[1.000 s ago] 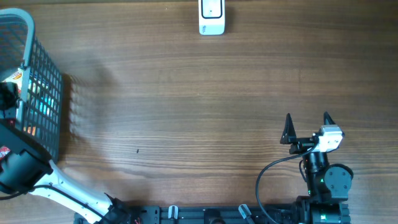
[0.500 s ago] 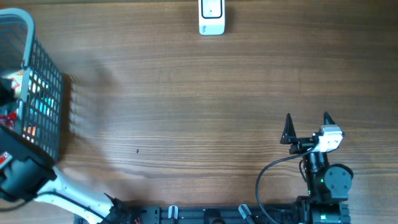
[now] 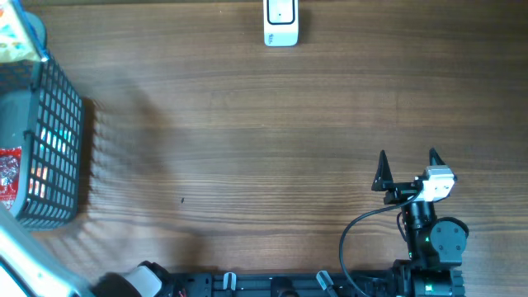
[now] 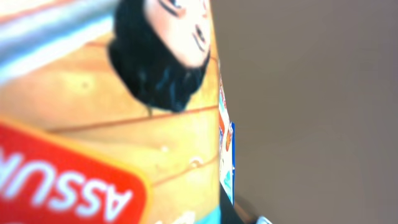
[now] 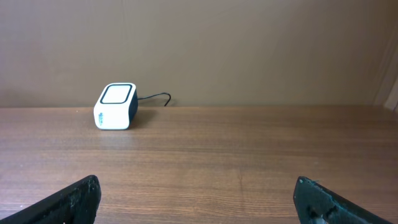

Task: Scan the item barcode
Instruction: 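Lift the wipes pack out and place it on the table centre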

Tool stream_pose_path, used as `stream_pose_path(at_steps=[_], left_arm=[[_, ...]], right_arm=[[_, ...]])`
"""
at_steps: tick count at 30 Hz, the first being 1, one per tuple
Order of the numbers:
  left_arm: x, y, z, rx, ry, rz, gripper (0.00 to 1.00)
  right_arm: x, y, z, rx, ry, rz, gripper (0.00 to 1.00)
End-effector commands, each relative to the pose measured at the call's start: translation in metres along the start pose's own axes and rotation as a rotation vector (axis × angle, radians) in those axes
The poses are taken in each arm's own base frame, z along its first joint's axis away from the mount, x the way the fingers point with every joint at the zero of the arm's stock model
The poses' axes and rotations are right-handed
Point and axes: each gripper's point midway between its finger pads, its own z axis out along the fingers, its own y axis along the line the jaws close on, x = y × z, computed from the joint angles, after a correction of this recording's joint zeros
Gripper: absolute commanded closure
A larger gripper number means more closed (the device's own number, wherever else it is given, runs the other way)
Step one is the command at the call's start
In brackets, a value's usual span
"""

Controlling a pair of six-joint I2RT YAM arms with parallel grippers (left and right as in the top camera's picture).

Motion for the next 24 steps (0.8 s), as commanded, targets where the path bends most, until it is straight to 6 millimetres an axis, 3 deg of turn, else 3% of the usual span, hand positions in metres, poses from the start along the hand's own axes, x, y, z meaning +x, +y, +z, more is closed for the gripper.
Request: stream_pose_path(at_steps=[1, 4, 7, 15, 18, 20, 22, 24], left_arm=[[0.036, -0.081, -0.043, 0.229, 0.097, 0.057, 0.96], [0.08, -0.106, -0.046, 0.262, 0.23, 0.049, 0.96], [0.122, -0.102, -0.028, 0.167, 0.353, 0.035, 0.96], [0.31, -0.117, 0.041, 0.074, 0.934, 0.112, 0.96], [0.38, -0.103, 0.065, -0.024, 1.082, 0.18, 0.96], [0.412, -0.093, 0.074, -0.076, 1.142, 0.215, 0.96], [0.458, -0.07, 0.084, -0.171, 1.221, 0.275, 0.96], [0.481, -0.053, 0.089, -0.233, 1.257, 0.313, 0.96]], right_arm=[[-0.002, -0.003, 0.0, 0.015, -0.009, 0.008, 0.0], [-0.002, -0.003, -0.001, 0.015, -0.01, 0.008, 0.0], [-0.002, -0.003, -0.001, 0.015, -0.01, 0.008, 0.0], [-0.002, -0.003, -0.001, 0.015, -0.01, 0.008, 0.0], [-0.002, -0.003, -0.001, 0.015, -0.01, 0.007, 0.0], [-0.002, -0.003, -0.001, 0.015, -0.01, 0.008, 0.0], [-0.002, -0.003, -0.001, 0.015, -0.01, 0.008, 0.0], [-0.002, -0.003, 0.0, 0.015, -0.009, 0.008, 0.0]])
